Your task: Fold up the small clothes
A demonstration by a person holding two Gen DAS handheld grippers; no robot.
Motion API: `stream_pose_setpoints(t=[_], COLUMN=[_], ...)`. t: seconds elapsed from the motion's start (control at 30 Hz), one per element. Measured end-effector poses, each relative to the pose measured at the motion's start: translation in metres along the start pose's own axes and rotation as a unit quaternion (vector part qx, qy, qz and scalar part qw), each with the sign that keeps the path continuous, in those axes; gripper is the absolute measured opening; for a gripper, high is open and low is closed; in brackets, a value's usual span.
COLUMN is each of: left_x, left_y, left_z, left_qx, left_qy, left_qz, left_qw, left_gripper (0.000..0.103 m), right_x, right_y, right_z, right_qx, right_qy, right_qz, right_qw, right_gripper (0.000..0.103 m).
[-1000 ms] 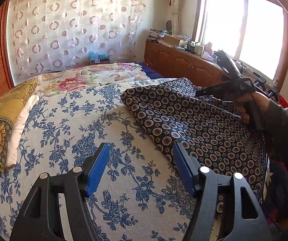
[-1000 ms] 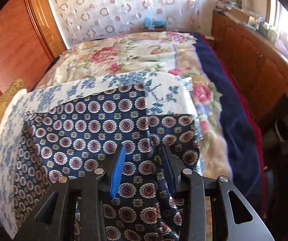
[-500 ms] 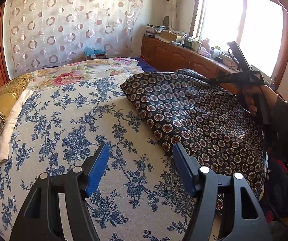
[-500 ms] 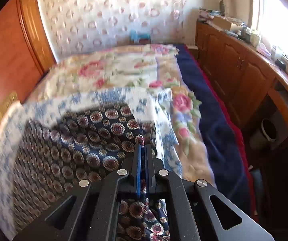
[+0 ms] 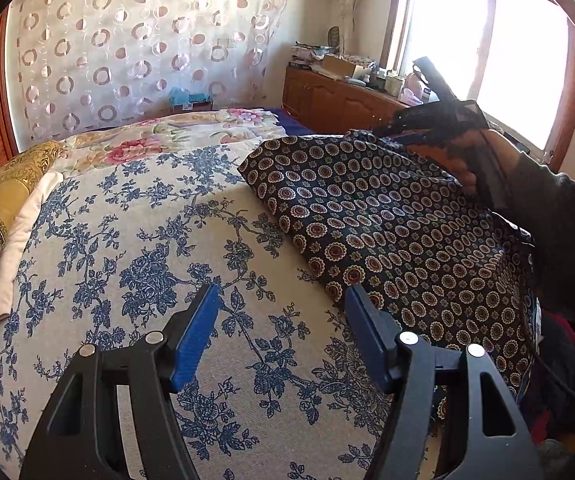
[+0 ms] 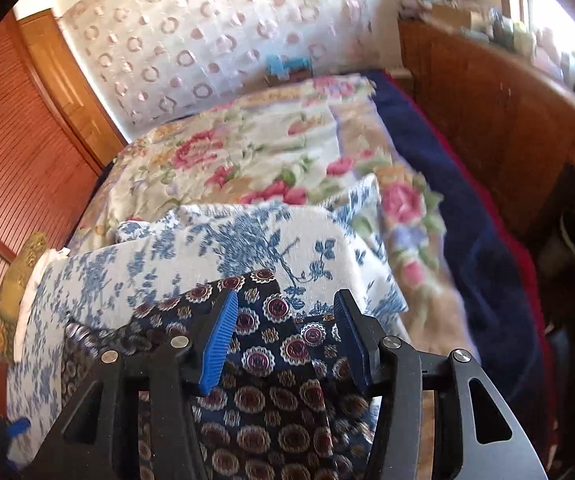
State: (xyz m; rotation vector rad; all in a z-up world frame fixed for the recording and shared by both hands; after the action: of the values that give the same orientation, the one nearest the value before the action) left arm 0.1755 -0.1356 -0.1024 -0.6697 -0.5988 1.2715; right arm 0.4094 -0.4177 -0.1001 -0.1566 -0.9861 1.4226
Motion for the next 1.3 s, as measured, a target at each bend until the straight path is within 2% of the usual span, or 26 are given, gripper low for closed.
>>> stream_pose_setpoints(t=[0.07, 0.1, 0.17, 0.27, 0.3, 0.37, 0.43, 0.47, 0.53, 0.6, 0.7, 0.83, 1.0, 1.1, 1.3], left_x=[0.001, 0.001, 0.002, 0.005, 0.005, 0.006, 0.005, 0.003, 0.000, -0.003, -0.009, -0.023, -0.044, -0.052, -0.063], left_y=[0.001, 0.002, 0.003, 0.002, 0.002, 0.002, 0.002, 0.001, 0.001, 0.000, 0.000, 0.006, 0.016, 0.020, 0.030], left_z=[0.000, 0.000, 0.001, 0.000, 0.000, 0.000, 0.001, 0.001, 0.003, 0.004, 0.005, 0.009, 0.008, 0.007, 0.006], left_qx=[0.001, 0.001, 0.001, 0.002, 0.002, 0.002, 0.002, 0.002, 0.001, 0.000, 0.001, 0.006, 0.021, 0.028, 0.041], left_qy=[0.000, 0.000, 0.000, -0.002, -0.002, -0.002, -0.002, -0.002, 0.000, 0.002, 0.007, 0.021, 0.034, 0.037, 0.051], left_qz=[0.000, 0.000, 0.003, 0.010, 0.011, 0.014, 0.012, 0.009, 0.004, 0.000, -0.007, -0.020, -0.050, -0.065, -0.072], left_qw=[1.0000, 1.0000, 1.0000, 0.9999, 0.9999, 0.9999, 0.9999, 1.0000, 1.0000, 1.0000, 1.0000, 0.9996, 0.9980, 0.9968, 0.9953], left_gripper=[0.067, 0.067, 0.067, 0.067, 0.067, 0.067, 0.067, 0.067, 0.067, 0.067, 0.067, 0.067, 0.067, 0.067, 0.067], right_x=[0.007, 0.014, 0.032, 0.046, 0.040, 0.023, 0.010, 0.001, -0.014, -0.016, -0.005, 0.003, 0.000, -0.011, -0.025], right_y=[0.001, 0.000, -0.007, -0.014, -0.017, -0.020, -0.019, -0.017, -0.008, -0.003, 0.016, 0.065, 0.137, 0.171, 0.215], right_z=[0.000, 0.006, 0.028, 0.074, 0.090, 0.106, 0.101, 0.092, 0.075, 0.076, 0.086, 0.116, 0.157, 0.177, 0.185], right_qx=[-0.004, -0.014, -0.045, -0.114, -0.137, -0.153, -0.119, -0.092, -0.035, -0.033, -0.030, -0.033, -0.022, -0.010, 0.006], right_qy=[-0.044, -0.061, -0.090, -0.071, -0.029, 0.054, 0.106, 0.114, 0.110, 0.116, 0.093, 0.057, 0.057, 0.077, 0.062], right_qz=[-0.005, 0.006, 0.037, 0.069, 0.066, 0.050, 0.058, 0.057, 0.044, 0.067, 0.096, 0.116, 0.126, 0.127, 0.088], right_qw=[0.999, 0.998, 0.994, 0.989, 0.988, 0.985, 0.986, 0.988, 0.992, 0.990, 0.991, 0.991, 0.990, 0.989, 0.994], right_gripper=[0.014, 0.001, 0.001, 0.001, 0.001, 0.001, 0.001, 0.002, 0.025, 0.038, 0.045, 0.062, 0.063, 0.064, 0.064])
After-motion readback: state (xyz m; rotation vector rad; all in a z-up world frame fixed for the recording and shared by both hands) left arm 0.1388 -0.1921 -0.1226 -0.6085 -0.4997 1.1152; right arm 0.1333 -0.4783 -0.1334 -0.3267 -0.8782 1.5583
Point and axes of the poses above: each gripper's, at about its wrist camera, not at the fingertips, and z roughly against the way its jaws point, x to its left, y to its underside, the point moved 8 cm from there along -z, roughly the way its jaws point, and after that the axes turned 15 degrees about -y, right-handed, at the moved point
